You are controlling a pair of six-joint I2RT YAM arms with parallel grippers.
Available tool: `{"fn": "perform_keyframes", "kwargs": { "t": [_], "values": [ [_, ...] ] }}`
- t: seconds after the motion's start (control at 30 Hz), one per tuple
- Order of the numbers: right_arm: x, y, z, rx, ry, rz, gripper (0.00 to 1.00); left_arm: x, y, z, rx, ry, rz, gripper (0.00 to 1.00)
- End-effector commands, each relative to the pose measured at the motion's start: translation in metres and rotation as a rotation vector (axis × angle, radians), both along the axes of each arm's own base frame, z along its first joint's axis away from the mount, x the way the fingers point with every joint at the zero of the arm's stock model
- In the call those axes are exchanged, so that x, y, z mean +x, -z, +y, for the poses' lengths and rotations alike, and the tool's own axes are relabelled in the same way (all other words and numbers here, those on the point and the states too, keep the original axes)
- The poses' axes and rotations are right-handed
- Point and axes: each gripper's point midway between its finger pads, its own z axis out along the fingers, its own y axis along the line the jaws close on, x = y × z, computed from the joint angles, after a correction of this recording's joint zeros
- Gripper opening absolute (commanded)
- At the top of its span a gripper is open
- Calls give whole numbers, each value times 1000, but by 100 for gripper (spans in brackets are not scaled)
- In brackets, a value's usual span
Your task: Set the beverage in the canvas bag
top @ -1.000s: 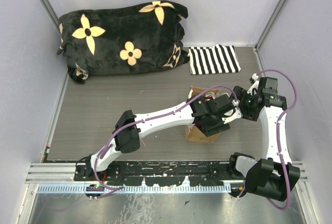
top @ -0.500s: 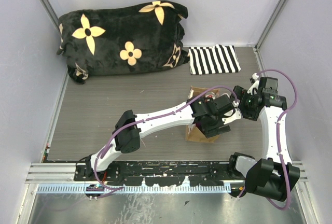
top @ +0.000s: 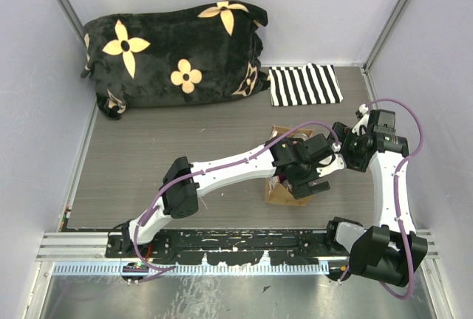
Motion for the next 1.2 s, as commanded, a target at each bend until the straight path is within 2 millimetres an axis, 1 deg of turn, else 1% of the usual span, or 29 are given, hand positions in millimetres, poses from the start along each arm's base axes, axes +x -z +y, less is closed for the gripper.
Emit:
{"fn": "perform_keyframes", "kwargs": {
  "t": [0.0,0.23,0.37,0.5,0.63,0.77,0.93,1.0,1.17],
  "values": [
    [10,-18,0,-1,-6,-57,100,-20,-38,-6,-81,52,21,98],
    [10,-19,0,-2,-4,-58,100,-19,-36,-6,-75,47,17,98],
    [9,-19,0,-2,-4,-55,100,-11,-36,-6,-74,29,-20,99],
    [8,-16,0,0,-5,-51,100,-4,-44,-9,-97,18,-59,100],
    [8,-14,1,1,-6,-47,100,-2,-51,-13,-118,16,-71,98],
    [7,-13,1,2,-6,-45,100,1,-53,-16,-128,2,-85,98],
    [7,-12,1,4,-6,-45,100,13,-54,-14,-123,-36,-142,98],
    [6,-12,1,3,-7,-46,100,19,-51,-12,-107,-51,-175,98],
    [6,-12,2,6,-9,-46,100,31,-50,-9,-100,-96,-240,98]
  ]
}}
